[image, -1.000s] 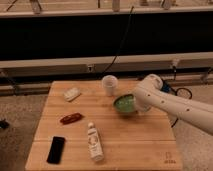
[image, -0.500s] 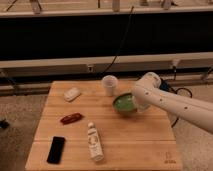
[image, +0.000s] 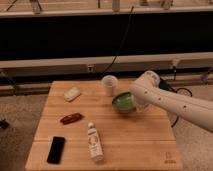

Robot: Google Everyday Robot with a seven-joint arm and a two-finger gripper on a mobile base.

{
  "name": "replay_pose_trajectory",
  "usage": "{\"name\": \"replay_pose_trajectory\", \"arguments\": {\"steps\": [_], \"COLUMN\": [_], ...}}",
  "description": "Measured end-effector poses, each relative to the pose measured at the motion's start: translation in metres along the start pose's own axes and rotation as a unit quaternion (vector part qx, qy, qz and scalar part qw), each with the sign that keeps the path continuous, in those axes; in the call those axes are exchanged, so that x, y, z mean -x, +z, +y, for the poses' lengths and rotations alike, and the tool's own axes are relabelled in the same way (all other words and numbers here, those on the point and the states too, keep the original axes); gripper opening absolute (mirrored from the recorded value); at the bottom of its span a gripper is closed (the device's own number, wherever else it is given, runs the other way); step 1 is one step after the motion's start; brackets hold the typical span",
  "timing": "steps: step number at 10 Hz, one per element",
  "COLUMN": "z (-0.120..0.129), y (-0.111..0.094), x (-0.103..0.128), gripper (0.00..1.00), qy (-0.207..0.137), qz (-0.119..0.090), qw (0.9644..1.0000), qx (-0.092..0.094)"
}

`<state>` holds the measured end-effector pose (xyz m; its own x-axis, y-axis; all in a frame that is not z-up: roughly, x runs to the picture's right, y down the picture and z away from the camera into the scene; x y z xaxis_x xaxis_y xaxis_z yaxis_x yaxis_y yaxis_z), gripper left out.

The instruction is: Pick up the ceramic bowl

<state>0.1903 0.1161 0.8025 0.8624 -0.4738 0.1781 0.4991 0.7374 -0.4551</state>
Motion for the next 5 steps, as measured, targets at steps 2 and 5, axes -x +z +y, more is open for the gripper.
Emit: {"name": "replay_pose_trajectory", "arguments": {"steps": [2, 5], "z": [-0.0023, -0.0057], "y": [-0.0011, -0.0036], "x": [0.0007, 0.0020], "gripper": [0.00, 0.00], "qy": [-0.004, -0.007], "qz": [0.001, 0.003], "qw": [1.0000, 1.0000], "qx": [0.000, -0.001]}}
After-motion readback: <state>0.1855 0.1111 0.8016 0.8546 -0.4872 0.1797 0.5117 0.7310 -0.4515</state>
